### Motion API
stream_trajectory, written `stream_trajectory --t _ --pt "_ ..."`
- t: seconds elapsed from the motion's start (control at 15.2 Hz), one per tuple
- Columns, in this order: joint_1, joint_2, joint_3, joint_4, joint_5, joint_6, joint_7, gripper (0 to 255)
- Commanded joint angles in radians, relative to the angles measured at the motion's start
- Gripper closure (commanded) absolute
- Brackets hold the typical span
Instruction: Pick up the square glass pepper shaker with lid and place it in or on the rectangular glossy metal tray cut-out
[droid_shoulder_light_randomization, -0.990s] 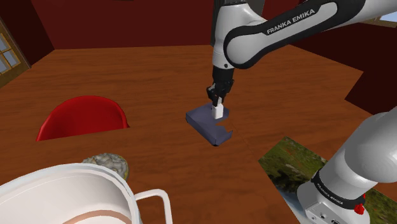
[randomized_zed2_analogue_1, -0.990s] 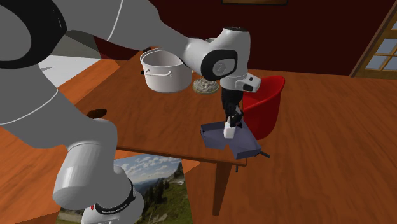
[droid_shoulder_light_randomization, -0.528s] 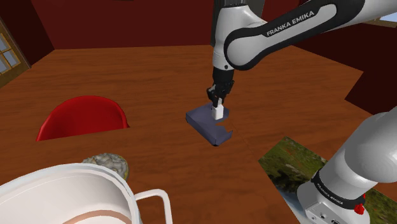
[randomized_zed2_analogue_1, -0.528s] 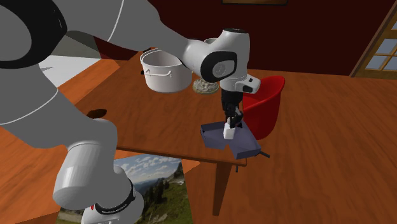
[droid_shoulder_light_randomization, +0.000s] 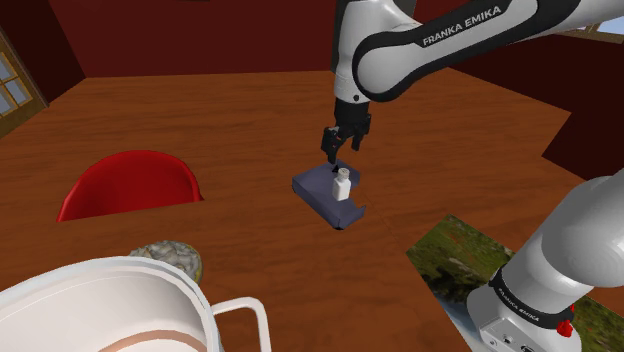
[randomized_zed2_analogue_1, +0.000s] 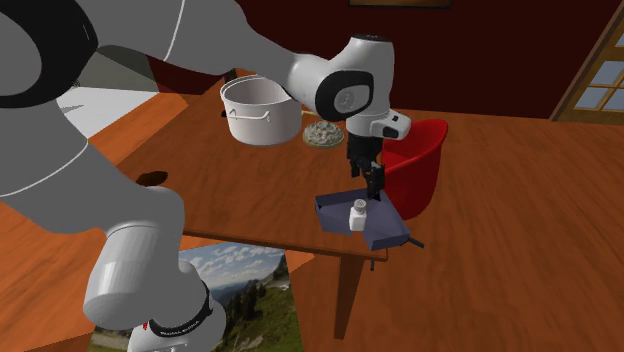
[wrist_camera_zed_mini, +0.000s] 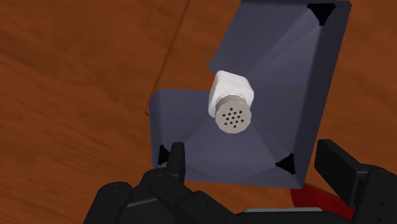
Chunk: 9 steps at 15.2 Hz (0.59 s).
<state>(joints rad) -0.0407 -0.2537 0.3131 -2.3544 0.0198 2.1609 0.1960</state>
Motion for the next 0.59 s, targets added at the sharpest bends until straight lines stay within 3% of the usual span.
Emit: stream_trajectory --t 0.0,0.53 --pt "0.002 -0.031 -0.005 0.033 0.009 -0.064 -0.008 0" --pt "0.003 -0.041 -0.007 0.051 0.011 -0.092 -0.01 0"
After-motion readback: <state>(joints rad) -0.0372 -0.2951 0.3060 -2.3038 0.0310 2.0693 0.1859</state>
